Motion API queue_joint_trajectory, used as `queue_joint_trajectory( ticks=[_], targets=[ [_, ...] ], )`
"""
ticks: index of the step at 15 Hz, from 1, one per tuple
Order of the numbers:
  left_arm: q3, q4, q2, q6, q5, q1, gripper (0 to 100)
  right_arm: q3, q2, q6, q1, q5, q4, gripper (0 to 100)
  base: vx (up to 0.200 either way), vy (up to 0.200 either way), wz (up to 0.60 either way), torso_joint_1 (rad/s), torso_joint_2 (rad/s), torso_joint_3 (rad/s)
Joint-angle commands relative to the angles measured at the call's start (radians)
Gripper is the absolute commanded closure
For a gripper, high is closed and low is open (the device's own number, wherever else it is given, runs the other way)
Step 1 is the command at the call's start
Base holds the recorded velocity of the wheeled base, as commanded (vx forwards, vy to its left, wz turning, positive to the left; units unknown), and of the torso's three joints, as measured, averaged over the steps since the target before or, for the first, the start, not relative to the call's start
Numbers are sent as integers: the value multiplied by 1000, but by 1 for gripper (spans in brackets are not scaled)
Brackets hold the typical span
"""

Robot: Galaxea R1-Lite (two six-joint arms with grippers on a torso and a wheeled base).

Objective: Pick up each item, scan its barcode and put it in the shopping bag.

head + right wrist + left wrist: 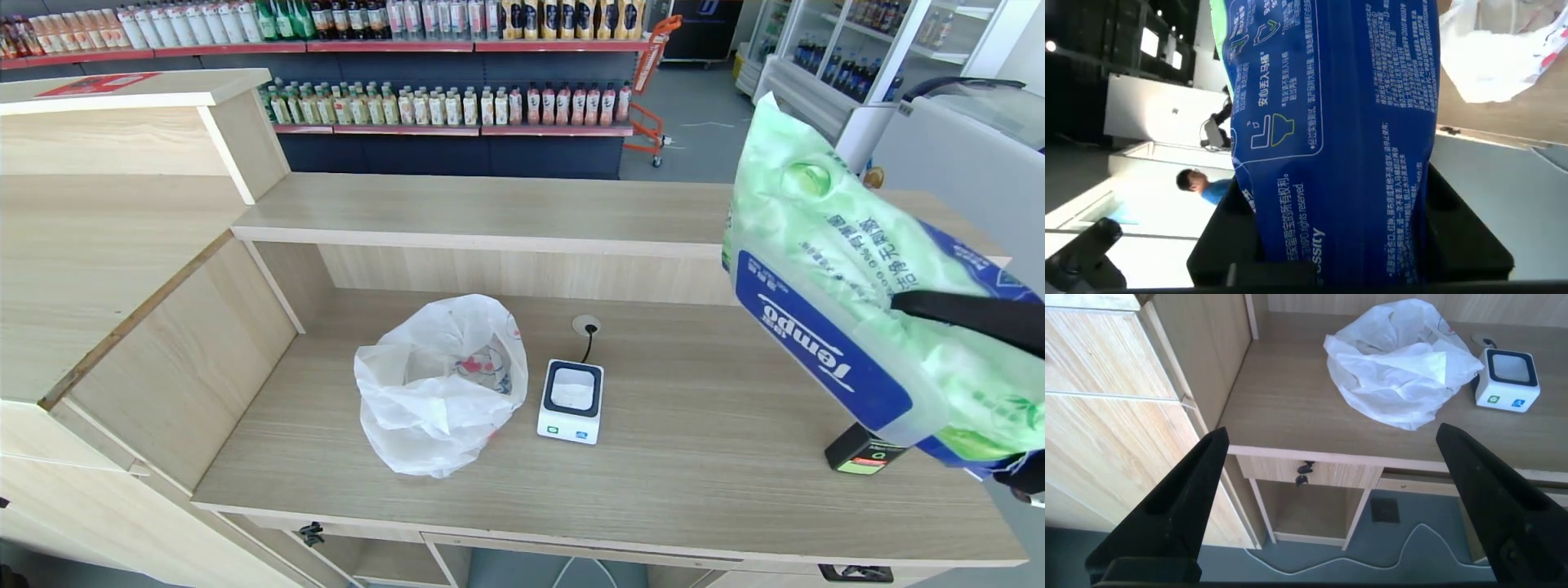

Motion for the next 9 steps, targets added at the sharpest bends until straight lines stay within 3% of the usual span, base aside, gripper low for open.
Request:
queue_joint_trajectory(
  ticks=[1, 3, 6, 9],
  targets=[
    [0, 0, 0, 0, 0, 0, 0, -18, 43, 107, -194, 175, 9, 100, 0, 0, 0, 0, 0, 0],
    [0, -1, 0, 0, 0, 0, 0, -26, 125, 186, -286, 260, -1, 100, 0, 0, 0, 0, 0, 0],
    [0, 0, 0, 0, 0, 0, 0, -44, 256, 236, -347, 348, -37, 100, 0, 0, 0, 0, 0, 0],
    [0, 0, 0, 0, 0, 0, 0, -107, 357, 382, -447, 607, -54, 100, 0, 0, 0, 0, 0, 0]
  ],
)
